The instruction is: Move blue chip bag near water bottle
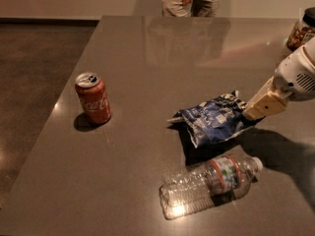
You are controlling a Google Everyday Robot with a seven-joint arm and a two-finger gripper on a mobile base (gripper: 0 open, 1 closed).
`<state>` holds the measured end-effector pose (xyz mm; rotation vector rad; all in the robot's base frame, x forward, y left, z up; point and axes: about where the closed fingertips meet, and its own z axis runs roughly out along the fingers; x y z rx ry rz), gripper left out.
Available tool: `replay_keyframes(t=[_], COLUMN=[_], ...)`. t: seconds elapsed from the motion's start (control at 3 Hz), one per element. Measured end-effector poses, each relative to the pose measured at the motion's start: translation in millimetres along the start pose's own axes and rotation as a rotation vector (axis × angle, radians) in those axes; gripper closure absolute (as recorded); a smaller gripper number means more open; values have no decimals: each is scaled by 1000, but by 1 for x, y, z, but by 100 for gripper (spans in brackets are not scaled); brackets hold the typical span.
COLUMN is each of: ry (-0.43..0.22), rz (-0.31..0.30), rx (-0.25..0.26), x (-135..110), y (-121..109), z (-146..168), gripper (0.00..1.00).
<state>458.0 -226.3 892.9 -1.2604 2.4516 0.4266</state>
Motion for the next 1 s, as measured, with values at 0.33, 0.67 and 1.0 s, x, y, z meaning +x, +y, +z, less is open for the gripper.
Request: replay_keyframes(t=[0.33,0.67,1.0], ry=[-1,-2,-2], rz=[-2,-5,-5], rx=[1,2,2], x=[-1,-3,-3], y=[0,1,1], z=[0,1,1], gripper=[14,0,0])
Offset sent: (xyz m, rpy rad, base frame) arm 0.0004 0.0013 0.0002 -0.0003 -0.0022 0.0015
